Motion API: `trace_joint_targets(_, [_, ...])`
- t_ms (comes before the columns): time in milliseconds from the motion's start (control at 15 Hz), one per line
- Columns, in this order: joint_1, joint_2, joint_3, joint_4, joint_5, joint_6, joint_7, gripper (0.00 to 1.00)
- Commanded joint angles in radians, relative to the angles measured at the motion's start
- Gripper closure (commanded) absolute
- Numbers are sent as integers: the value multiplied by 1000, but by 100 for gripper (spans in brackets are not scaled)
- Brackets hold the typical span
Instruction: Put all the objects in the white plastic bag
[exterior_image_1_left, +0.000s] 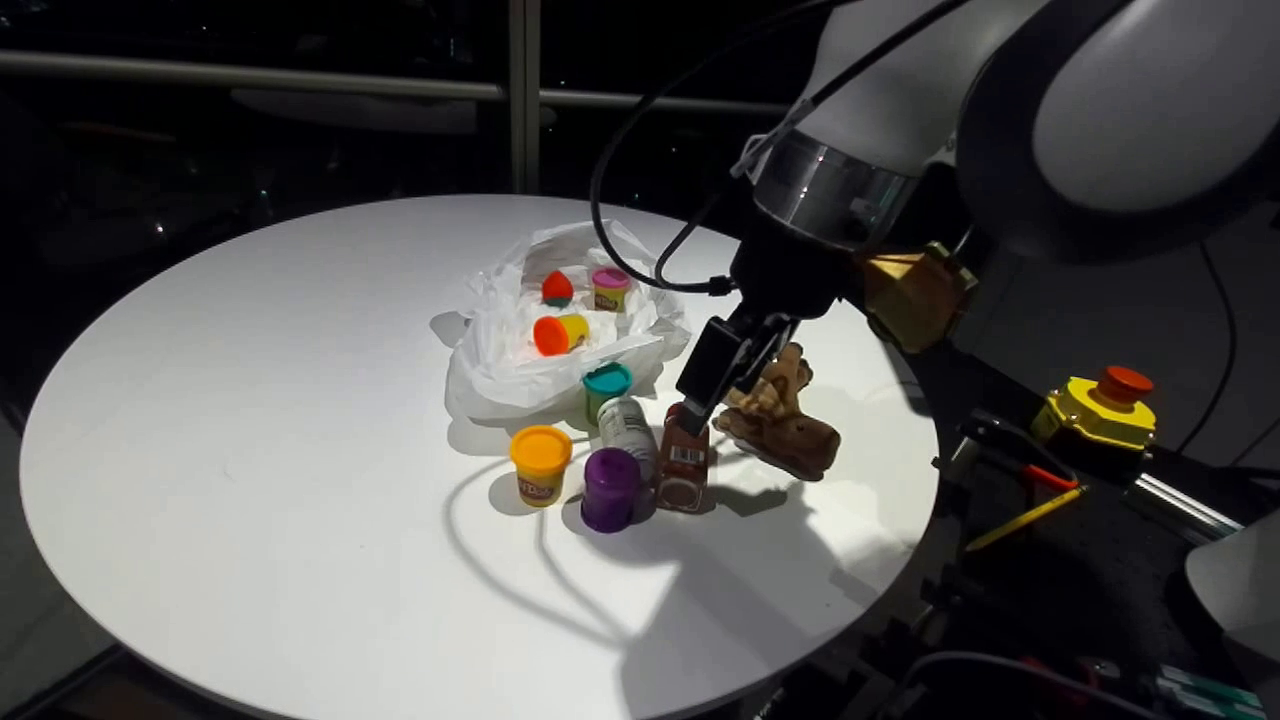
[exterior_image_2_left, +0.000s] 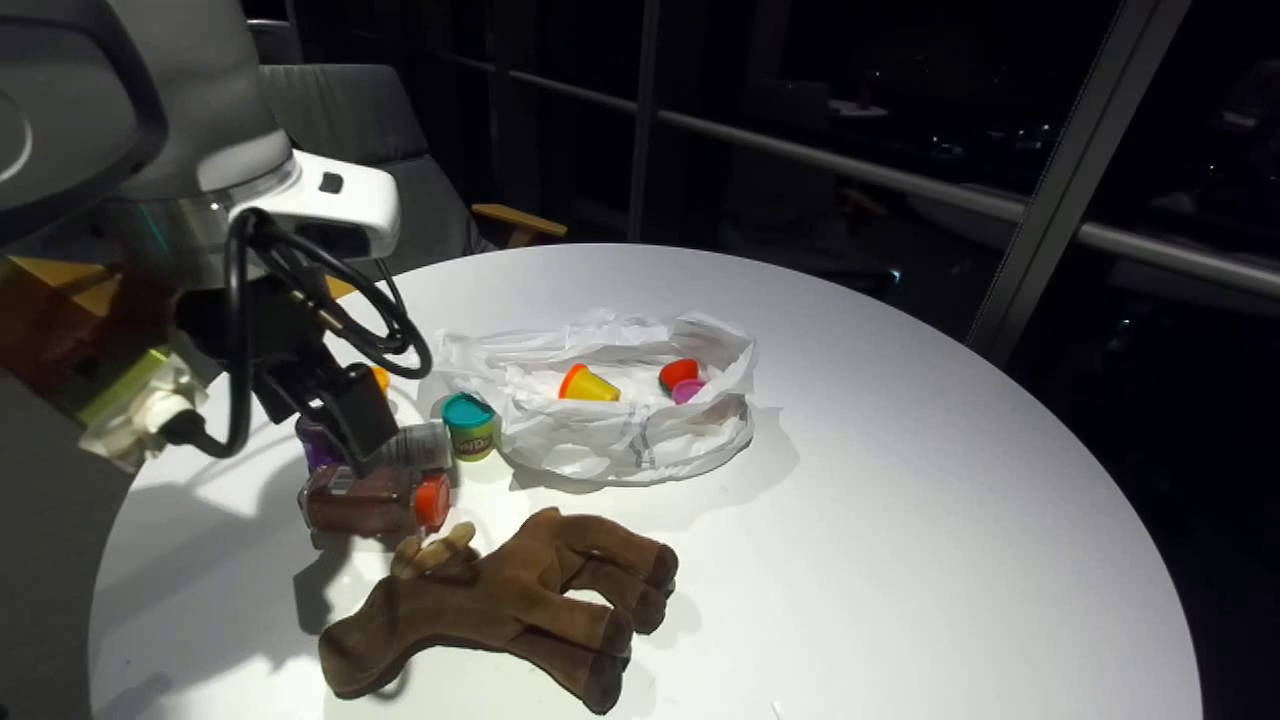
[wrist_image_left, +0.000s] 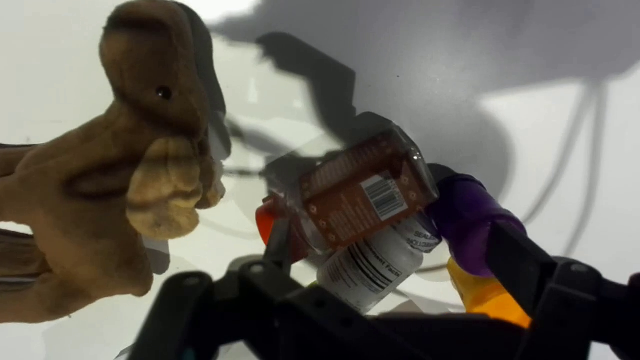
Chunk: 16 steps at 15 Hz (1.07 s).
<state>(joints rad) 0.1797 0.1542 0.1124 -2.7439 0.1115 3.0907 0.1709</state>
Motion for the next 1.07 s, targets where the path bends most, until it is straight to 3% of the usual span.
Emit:
trace_joint_targets(0, [-32, 107, -5, 66, -32, 62, -52, 0])
trace_joint_targets(1000, [-46, 327, -56, 340, -34, 106, -61, 0])
